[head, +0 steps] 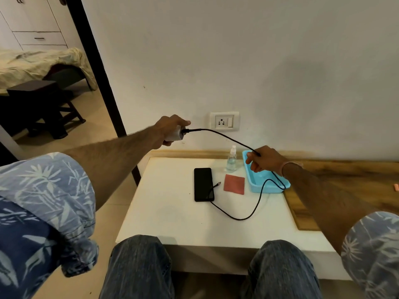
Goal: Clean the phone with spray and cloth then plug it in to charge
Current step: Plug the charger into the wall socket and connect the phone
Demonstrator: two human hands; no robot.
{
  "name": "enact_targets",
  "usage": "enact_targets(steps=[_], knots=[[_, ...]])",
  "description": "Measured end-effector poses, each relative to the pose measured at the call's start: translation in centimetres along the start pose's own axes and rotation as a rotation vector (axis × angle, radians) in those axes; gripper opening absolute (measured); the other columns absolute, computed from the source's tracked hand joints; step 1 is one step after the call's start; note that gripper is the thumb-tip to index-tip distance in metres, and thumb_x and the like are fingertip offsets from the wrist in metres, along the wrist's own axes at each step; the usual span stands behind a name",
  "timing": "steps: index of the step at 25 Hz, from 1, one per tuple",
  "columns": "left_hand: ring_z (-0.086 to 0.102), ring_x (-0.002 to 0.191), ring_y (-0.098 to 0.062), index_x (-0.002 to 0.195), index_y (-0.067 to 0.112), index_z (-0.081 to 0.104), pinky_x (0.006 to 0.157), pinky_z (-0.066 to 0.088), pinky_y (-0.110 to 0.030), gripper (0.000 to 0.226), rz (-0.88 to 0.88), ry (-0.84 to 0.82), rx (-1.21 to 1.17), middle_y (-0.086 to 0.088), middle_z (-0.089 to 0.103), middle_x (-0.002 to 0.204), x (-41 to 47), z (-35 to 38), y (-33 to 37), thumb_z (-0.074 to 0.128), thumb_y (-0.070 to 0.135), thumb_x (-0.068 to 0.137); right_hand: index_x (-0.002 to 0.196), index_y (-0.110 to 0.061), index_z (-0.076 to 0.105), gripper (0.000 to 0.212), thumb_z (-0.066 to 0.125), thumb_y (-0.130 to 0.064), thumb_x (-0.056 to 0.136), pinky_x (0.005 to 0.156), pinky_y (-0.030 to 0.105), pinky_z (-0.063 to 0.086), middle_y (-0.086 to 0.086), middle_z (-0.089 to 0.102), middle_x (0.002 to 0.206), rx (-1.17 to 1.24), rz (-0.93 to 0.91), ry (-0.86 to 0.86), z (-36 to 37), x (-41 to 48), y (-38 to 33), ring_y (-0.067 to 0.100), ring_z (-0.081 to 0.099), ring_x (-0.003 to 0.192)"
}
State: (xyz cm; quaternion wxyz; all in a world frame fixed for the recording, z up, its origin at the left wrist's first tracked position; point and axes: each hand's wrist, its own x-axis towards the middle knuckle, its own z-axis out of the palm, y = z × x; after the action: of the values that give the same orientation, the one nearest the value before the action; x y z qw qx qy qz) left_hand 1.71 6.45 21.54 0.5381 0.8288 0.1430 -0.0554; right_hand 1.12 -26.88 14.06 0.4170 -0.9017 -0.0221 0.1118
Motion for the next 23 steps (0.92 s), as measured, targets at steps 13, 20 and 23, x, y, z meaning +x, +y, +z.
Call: enact_targets(steps=[13, 20, 23], knots=[[0.059, 0.075, -0.014, 0.112, 0.021, 0.051, 0.039, 0.044, -0.017, 0.054, 0.383, -0.155, 0.399, 0.002, 0.056, 0.095, 1.7, 6.6, 2.2, 0.086, 0.033, 0.073, 0.112, -0.006, 0.065, 0.043, 0.065, -0.042, 0.089, 0.083, 0.038, 0.058, 0.016, 0.071, 0.107, 0.506, -0.113, -0.223, 3.3, 3.9, -9.4, 0.029, 0.072, 0.092], [0.063, 0.084, -0.019, 0.130, 0.020, 0.042, 0.061, 0.055, -0.026, 0.080, 0.371, -0.153, 0.066, -0.003, 0.058, 0.107, 3.6, 7.4, 2.2, 0.093, 0.016, 0.068, 0.118, 0.005, 0.060, 0.039, 0.061, -0.025, 0.094, 0.079, 0.037, 0.060, 0.024, 0.070, 0.104, 0.733, -0.046, -0.021, 4.4, 5.6, -8.6, 0.033, 0.071, 0.087], [0.069, 0.084, -0.023, 0.129, 0.016, 0.039, 0.074, 0.060, -0.037, 0.071, 0.186, -0.148, -0.159, -0.013, 0.066, 0.106, 4.6, 8.6, 0.4, 0.088, 0.017, 0.077, 0.126, 0.001, 0.055, 0.040, 0.060, -0.023, 0.095, 0.082, 0.037, 0.059, 0.022, 0.068, 0.112, 0.851, 0.002, 0.037, 4.9, 6.2, -7.6, 0.033, 0.071, 0.093]])
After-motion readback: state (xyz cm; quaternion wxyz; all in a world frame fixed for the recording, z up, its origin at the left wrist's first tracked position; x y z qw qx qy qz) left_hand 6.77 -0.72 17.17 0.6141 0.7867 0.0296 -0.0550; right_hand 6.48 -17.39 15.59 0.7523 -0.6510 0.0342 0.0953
